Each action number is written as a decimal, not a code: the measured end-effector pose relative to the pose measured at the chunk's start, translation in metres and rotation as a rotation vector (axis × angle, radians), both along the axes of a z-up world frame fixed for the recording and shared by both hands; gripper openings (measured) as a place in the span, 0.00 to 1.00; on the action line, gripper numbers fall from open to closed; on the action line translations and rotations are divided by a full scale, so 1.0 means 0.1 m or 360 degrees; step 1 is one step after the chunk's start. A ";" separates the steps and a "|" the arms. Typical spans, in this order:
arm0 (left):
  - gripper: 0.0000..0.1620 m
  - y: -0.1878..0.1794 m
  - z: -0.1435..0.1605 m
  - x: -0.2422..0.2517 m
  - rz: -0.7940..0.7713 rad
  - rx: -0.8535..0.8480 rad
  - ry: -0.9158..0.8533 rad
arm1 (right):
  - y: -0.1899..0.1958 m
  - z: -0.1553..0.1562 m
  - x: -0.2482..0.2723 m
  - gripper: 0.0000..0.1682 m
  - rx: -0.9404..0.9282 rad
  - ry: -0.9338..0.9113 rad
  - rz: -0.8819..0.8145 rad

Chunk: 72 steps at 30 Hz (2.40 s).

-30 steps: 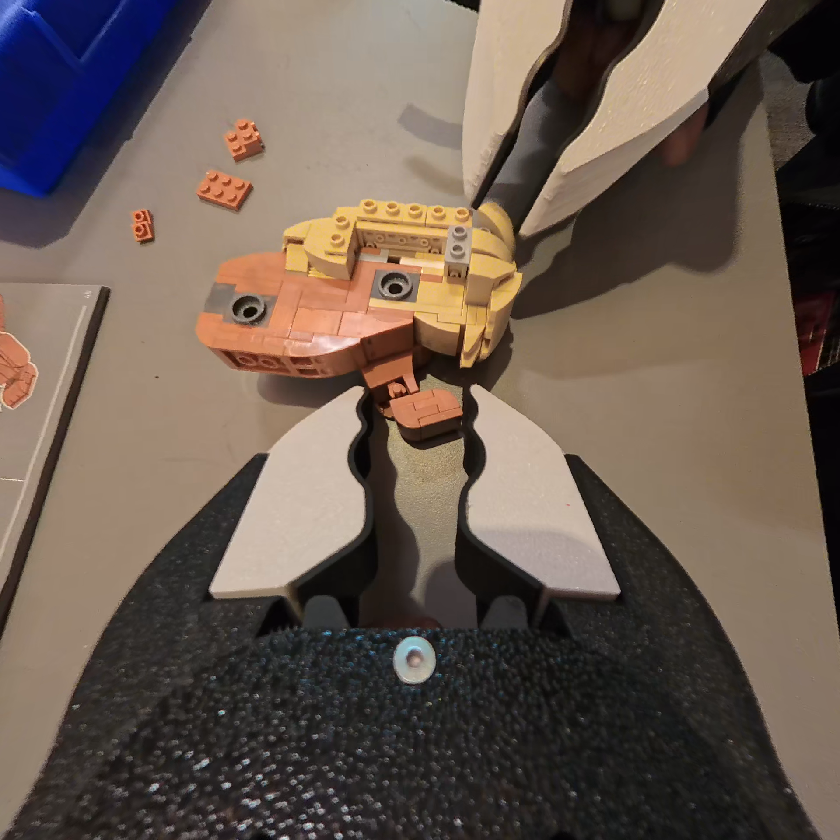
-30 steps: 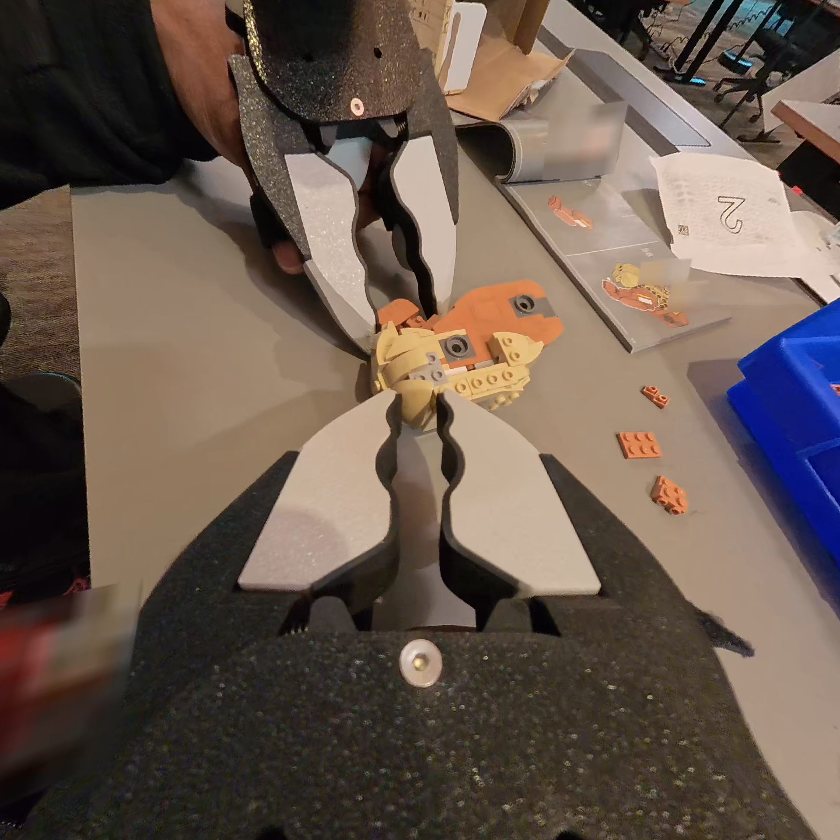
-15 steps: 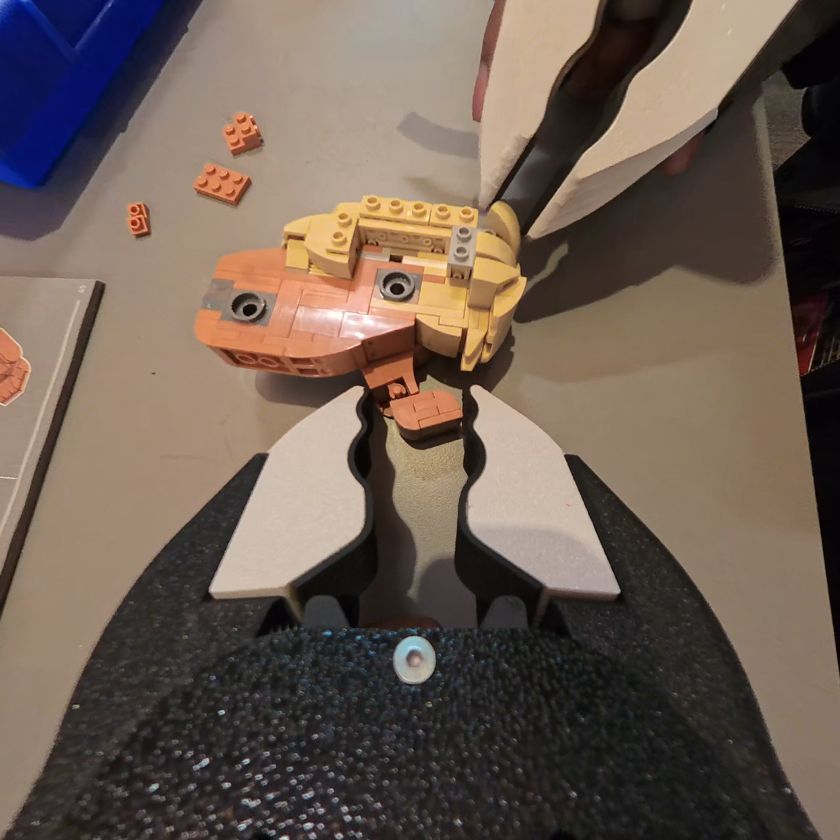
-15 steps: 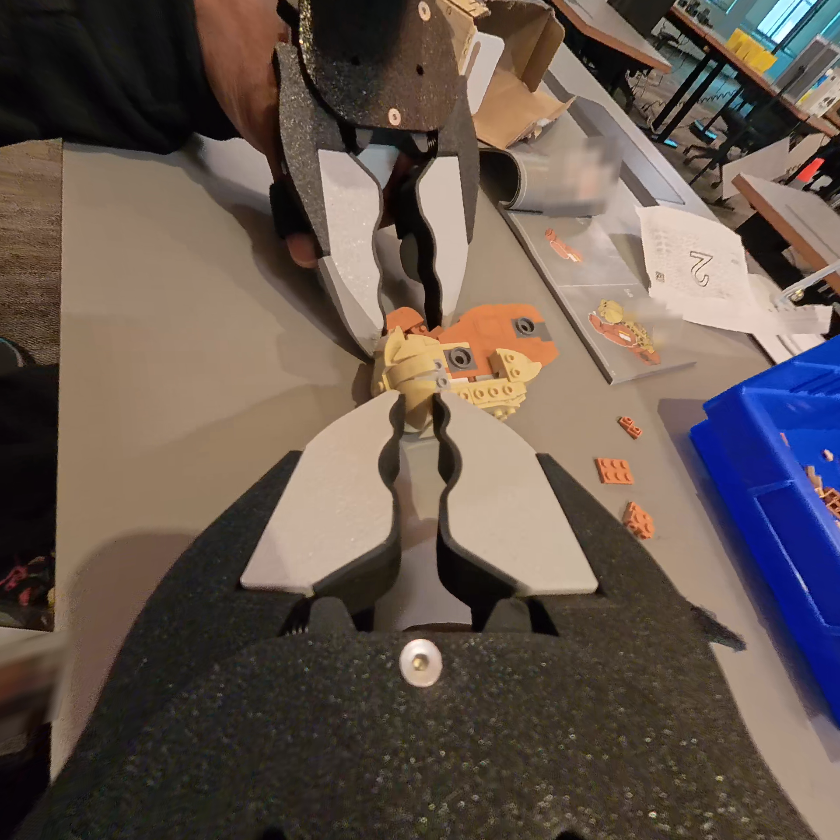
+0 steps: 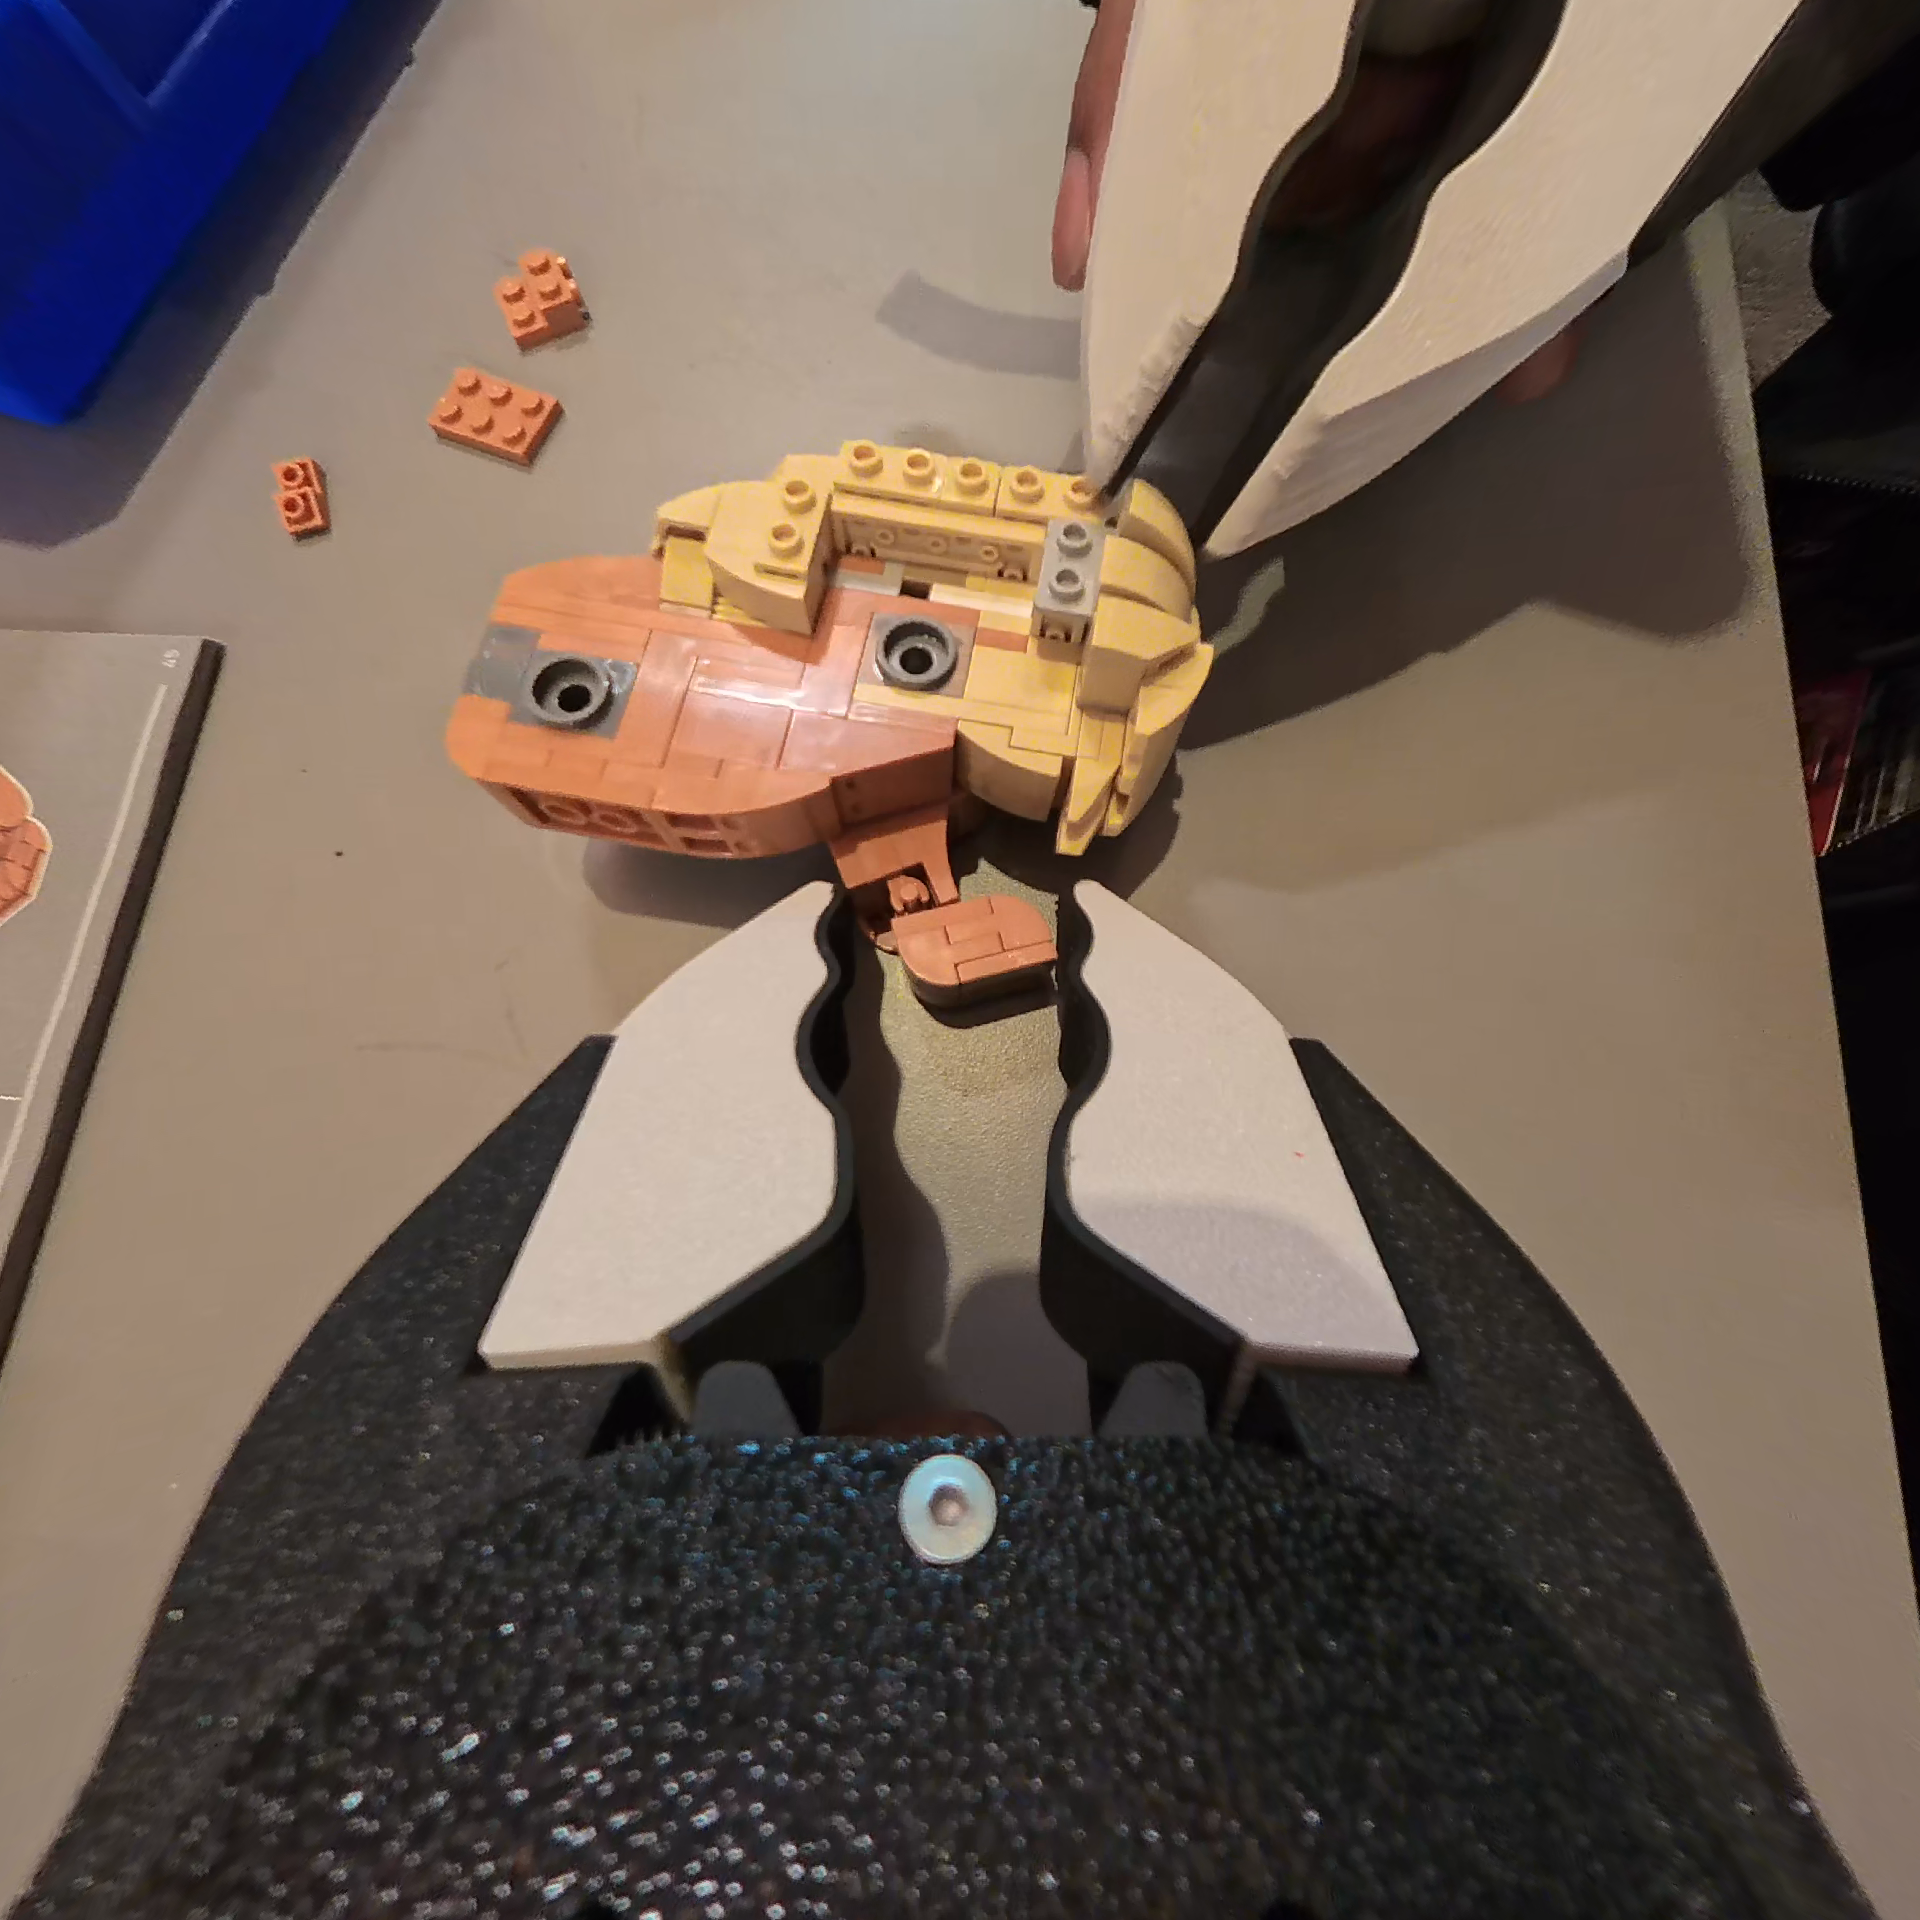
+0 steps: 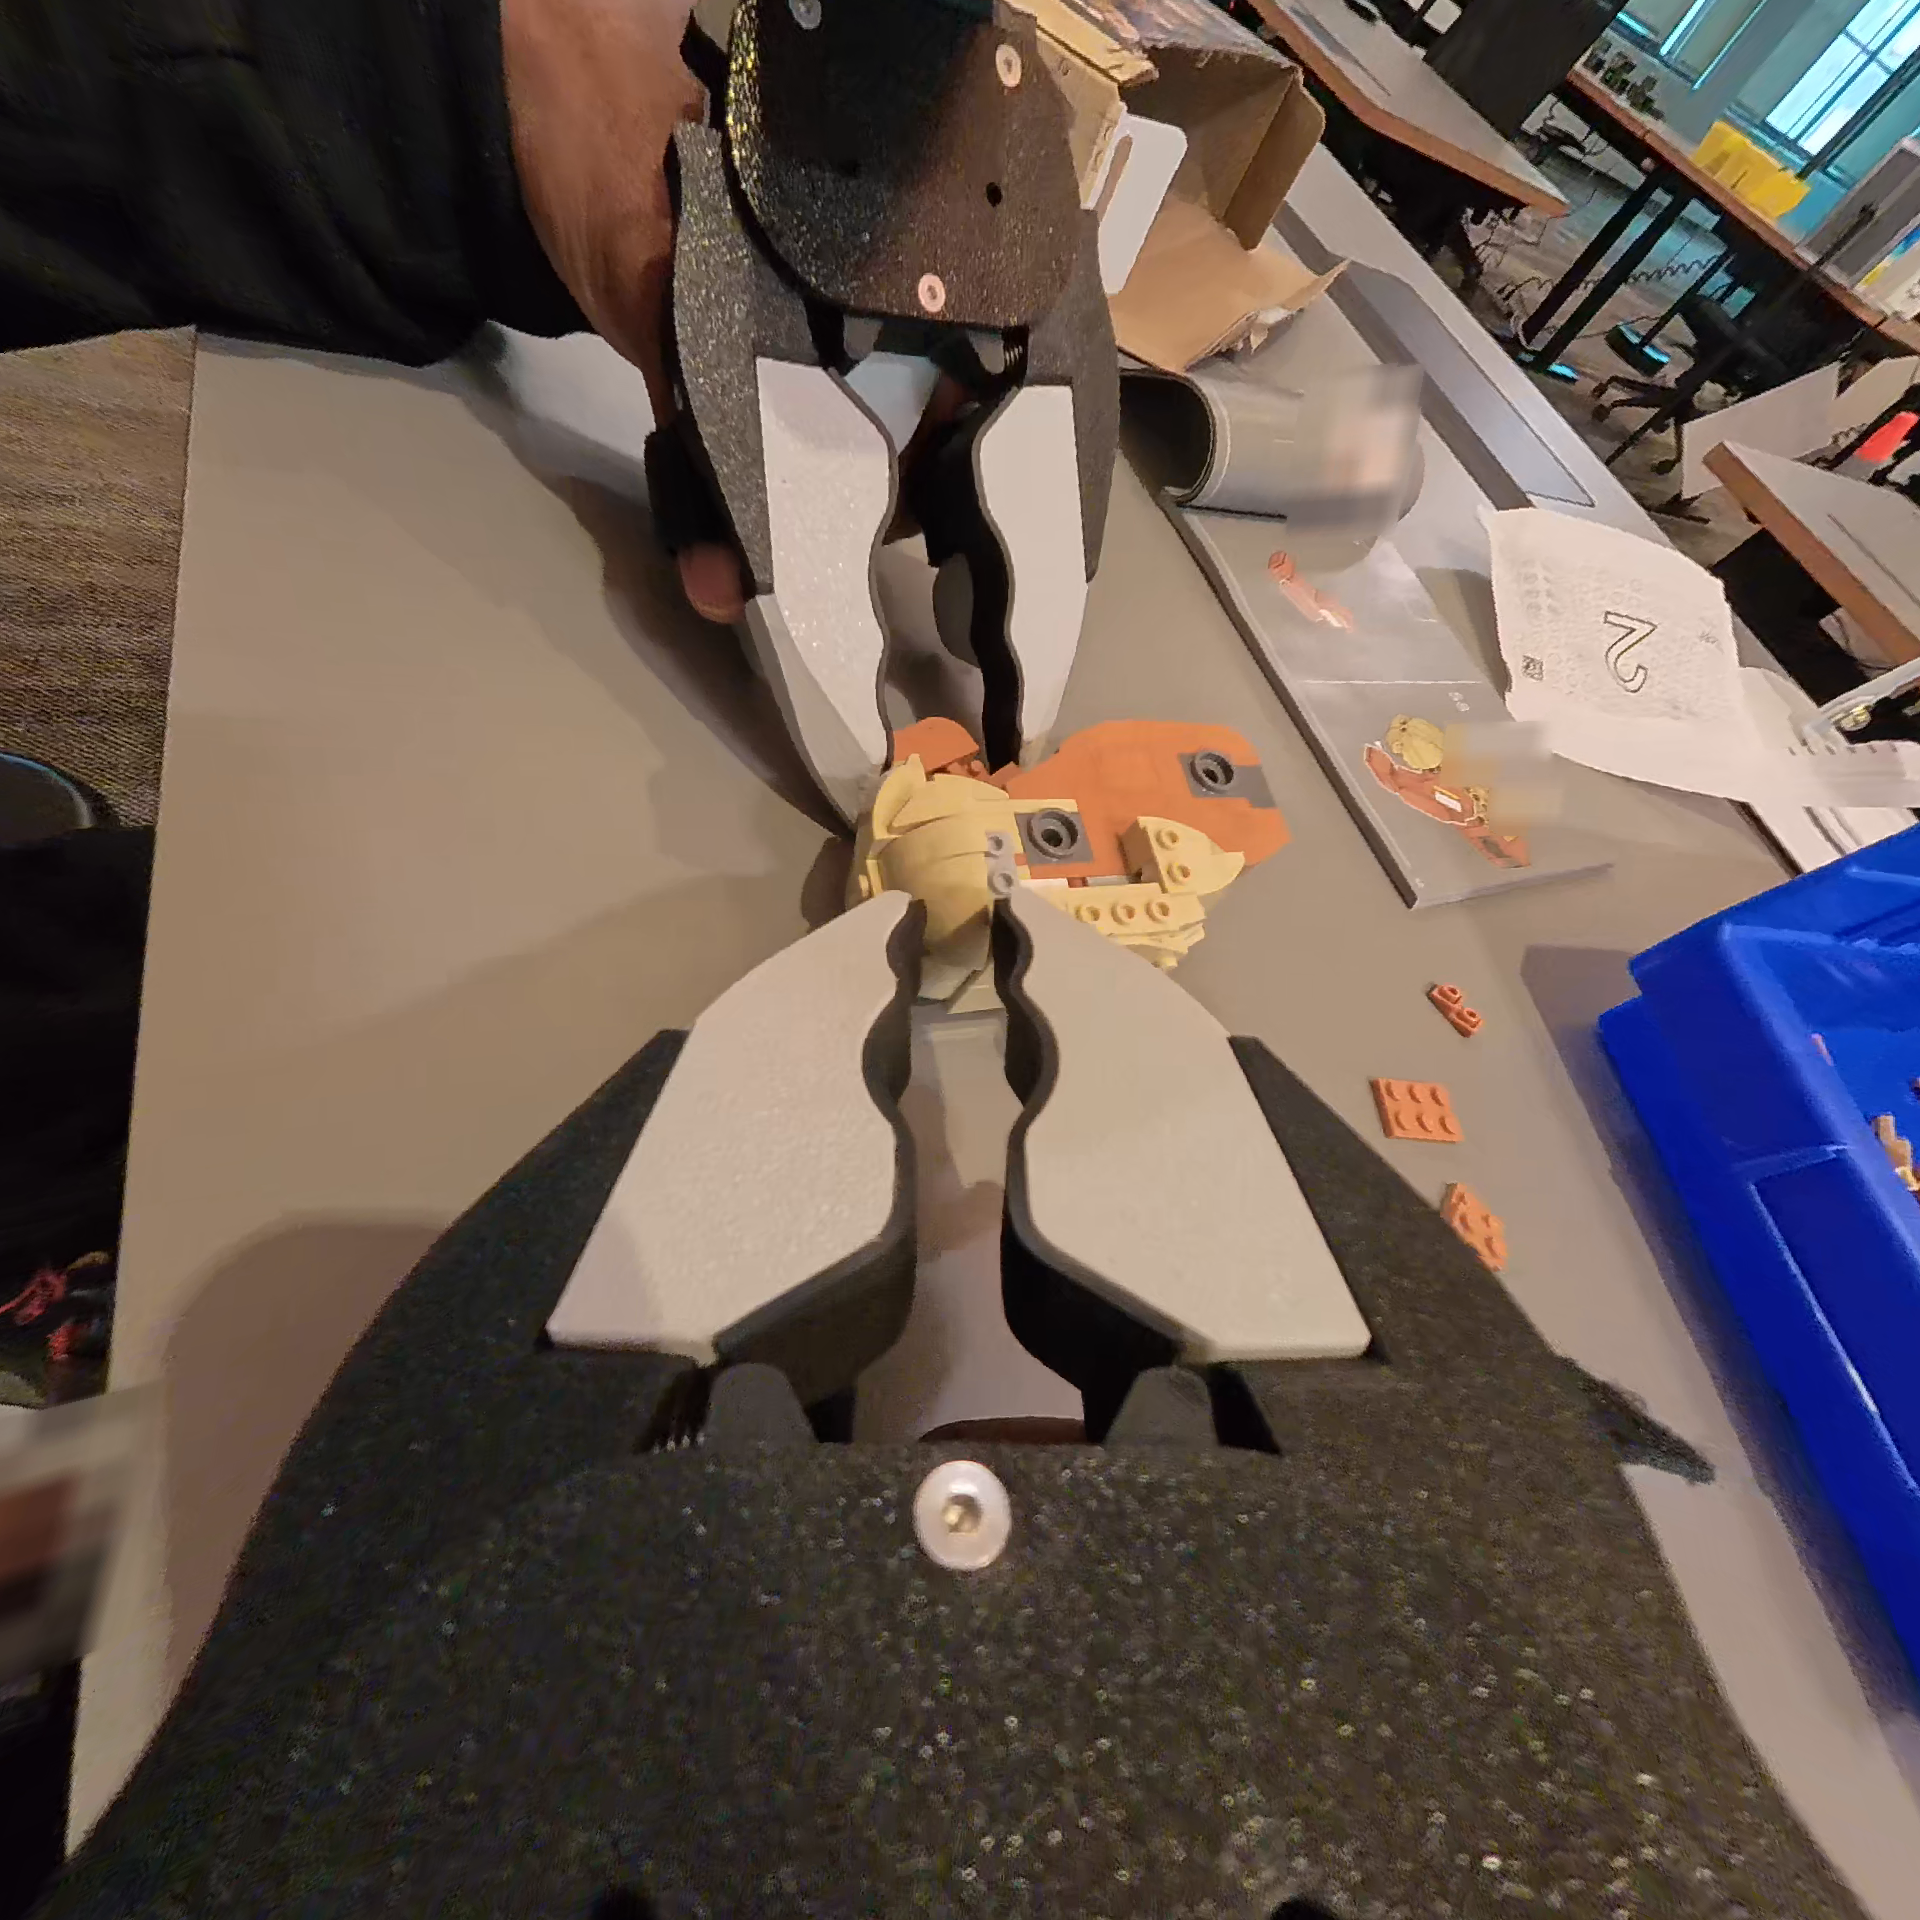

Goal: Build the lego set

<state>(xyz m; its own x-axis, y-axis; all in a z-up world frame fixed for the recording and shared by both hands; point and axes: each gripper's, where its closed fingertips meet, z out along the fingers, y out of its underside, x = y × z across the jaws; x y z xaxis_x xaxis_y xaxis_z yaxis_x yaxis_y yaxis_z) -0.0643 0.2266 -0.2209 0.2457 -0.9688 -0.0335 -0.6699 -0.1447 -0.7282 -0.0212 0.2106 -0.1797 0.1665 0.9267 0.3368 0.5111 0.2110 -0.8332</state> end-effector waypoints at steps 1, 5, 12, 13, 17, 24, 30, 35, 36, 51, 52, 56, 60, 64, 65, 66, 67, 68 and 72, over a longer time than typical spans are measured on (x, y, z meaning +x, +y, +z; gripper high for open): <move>0.23 0.00 0.00 0.00 -0.0001 0.0000 0.0000 | 0.00 0.00 0.00 0.08 -0.0012 -0.0001 0.0002; 0.23 0.00 0.00 0.00 -0.0001 -0.0013 0.0001 | 0.03 0.02 0.00 0.09 -0.0044 0.0020 -0.0001; 0.23 0.00 -0.01 0.00 0.0001 -0.0026 0.0002 | 0.05 0.05 0.00 0.09 -0.0018 0.0044 -0.0016; 0.23 0.00 -0.01 0.00 0.0001 -0.0028 0.0002 | 0.05 0.05 0.00 0.08 -0.0025 0.0047 -0.0011; 0.23 0.00 -0.01 0.00 -0.0001 -0.0030 0.0002 | 0.03 0.05 -0.01 0.06 -0.0043 0.0057 0.0002; 0.23 0.00 -0.01 0.00 -0.0003 -0.0028 0.0003 | 0.03 0.04 -0.02 0.06 -0.0063 0.0047 0.0016; 0.23 0.01 -0.01 -0.01 0.0004 -0.0035 0.0002 | 0.05 0.03 -0.01 0.07 -0.0067 0.0046 -0.0012; 0.23 0.01 -0.01 -0.01 0.0005 -0.0052 0.0003 | 0.04 0.02 0.00 0.08 -0.0019 0.0021 -0.0017; 0.23 0.01 -0.01 -0.01 0.0007 -0.0056 0.0003 | 0.04 0.02 0.00 0.08 -0.0012 0.0017 -0.0018; 0.23 0.02 -0.02 -0.01 0.0021 -0.0077 0.0006 | 0.03 -0.01 0.00 0.10 0.0038 -0.0021 -0.0028; 0.23 0.02 -0.02 -0.01 0.0021 -0.0077 0.0006 | 0.03 -0.01 0.00 0.10 0.0038 -0.0022 -0.0030; 0.24 0.02 -0.03 -0.03 0.0021 -0.0081 0.0006 | 0.05 -0.02 0.01 0.10 0.0043 -0.0032 -0.0047; 0.25 0.00 -0.02 -0.03 0.0010 -0.0101 -0.0007 | 0.05 -0.02 0.01 0.09 0.0043 -0.0032 -0.0052; 0.27 0.00 -0.01 -0.05 0.0011 -0.0084 -0.0016 | 0.06 -0.01 0.00 0.09 0.0038 -0.0027 -0.0056; 0.28 0.00 -0.01 -0.06 0.0021 -0.0067 -0.0005 | 0.06 -0.01 0.00 0.09 0.0037 -0.0028 -0.0057; 0.30 0.01 -0.01 -0.08 0.0039 -0.0038 0.0003 | 0.06 -0.02 0.00 0.09 0.0037 -0.0029 -0.0058; 0.31 0.02 0.00 -0.09 0.0050 0.0013 0.0011 | 0.06 -0.02 0.00 0.09 0.0036 -0.0030 -0.0059; 0.33 0.03 0.02 -0.10 0.0048 0.0093 0.0017 | 0.06 -0.02 0.00 0.09 0.0035 -0.0032 -0.0061; 0.41 0.04 0.29 -0.08 -0.0093 0.0661 0.0003 | 0.07 -0.02 0.00 0.09 0.0029 -0.0031 -0.0062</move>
